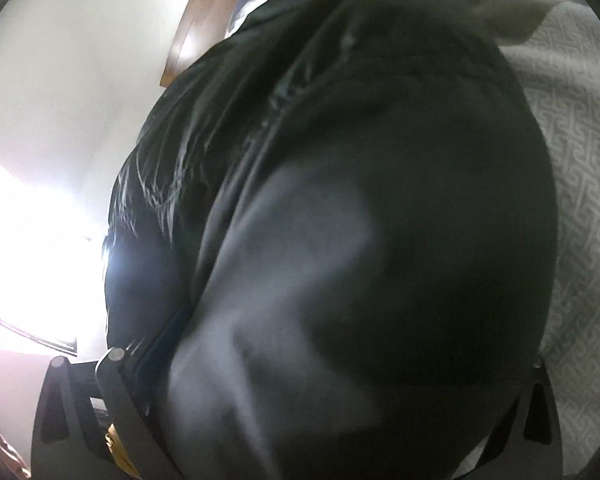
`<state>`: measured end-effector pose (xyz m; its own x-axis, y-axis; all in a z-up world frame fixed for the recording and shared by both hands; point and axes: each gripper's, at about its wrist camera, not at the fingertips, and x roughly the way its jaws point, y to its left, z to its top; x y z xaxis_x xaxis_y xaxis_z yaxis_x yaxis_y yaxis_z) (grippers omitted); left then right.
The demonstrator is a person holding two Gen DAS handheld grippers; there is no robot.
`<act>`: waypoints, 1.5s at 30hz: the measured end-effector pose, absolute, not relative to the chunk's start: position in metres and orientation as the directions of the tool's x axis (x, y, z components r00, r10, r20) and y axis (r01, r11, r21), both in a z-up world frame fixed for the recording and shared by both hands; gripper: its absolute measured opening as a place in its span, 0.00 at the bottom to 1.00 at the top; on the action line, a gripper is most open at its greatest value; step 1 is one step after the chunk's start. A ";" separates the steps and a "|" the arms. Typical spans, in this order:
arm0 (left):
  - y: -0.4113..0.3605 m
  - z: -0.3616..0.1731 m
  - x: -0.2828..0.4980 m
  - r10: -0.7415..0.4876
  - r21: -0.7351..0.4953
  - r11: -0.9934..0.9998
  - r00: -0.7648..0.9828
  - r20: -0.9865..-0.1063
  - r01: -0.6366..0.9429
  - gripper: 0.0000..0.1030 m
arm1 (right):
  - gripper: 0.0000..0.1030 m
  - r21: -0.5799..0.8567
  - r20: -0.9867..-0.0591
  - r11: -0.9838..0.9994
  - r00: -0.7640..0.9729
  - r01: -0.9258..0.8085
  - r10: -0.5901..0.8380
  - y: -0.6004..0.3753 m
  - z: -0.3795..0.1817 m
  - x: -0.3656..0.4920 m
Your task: Fold large clothes
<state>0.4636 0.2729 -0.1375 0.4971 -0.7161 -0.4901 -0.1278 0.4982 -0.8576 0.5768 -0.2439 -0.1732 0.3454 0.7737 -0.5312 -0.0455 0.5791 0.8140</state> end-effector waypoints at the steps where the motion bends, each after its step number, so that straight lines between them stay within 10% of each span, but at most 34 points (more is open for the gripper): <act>1: 0.270 -0.135 0.463 -0.703 -0.848 0.515 0.505 -0.501 -0.124 0.95 | 1.00 0.807 -0.538 0.589 0.346 -0.054 0.769 -0.242 -0.172 0.576; 4: 0.265 -0.126 0.459 -0.703 -0.861 0.500 0.534 -0.469 -0.098 0.61 | 0.91 0.793 -0.542 0.605 0.372 -0.068 0.753 -0.236 -0.168 0.573; 7: 0.257 -0.106 0.458 -0.704 -0.869 0.493 0.568 -0.426 -0.041 0.33 | 0.45 0.796 -0.503 0.593 0.413 -0.121 0.759 -0.228 -0.150 0.567; 15: 0.230 -0.006 0.463 -0.678 -0.812 0.573 0.620 -0.396 0.108 0.23 | 0.25 0.687 -0.458 0.672 0.554 -0.276 0.695 -0.199 -0.045 0.564; 24: 0.236 0.026 0.417 -0.681 -0.804 0.570 0.644 -0.348 0.168 0.23 | 0.25 0.657 -0.381 0.656 0.586 -0.373 0.715 -0.203 -0.001 0.502; 34: 0.234 -0.060 0.389 -0.612 -0.751 0.660 0.557 -0.561 -0.032 0.36 | 0.27 0.724 -0.504 0.670 0.540 -0.162 0.674 -0.254 -0.116 0.465; 41: 0.265 -0.056 0.383 -0.510 -0.696 0.703 0.578 -0.636 -0.145 0.75 | 0.73 0.705 -0.574 0.708 0.554 -0.040 0.602 -0.278 -0.114 0.475; 45: 0.288 -0.033 0.379 -0.426 -0.654 0.728 0.610 -0.668 -0.208 0.80 | 0.82 0.663 -0.617 0.748 0.581 0.021 0.531 -0.305 -0.102 0.458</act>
<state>0.3795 0.2879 -0.0329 0.6098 -0.4259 -0.6684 -0.2080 0.7277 -0.6536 0.4584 -0.3046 -0.1023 0.5811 0.5307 -0.6170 0.0207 0.7483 0.6631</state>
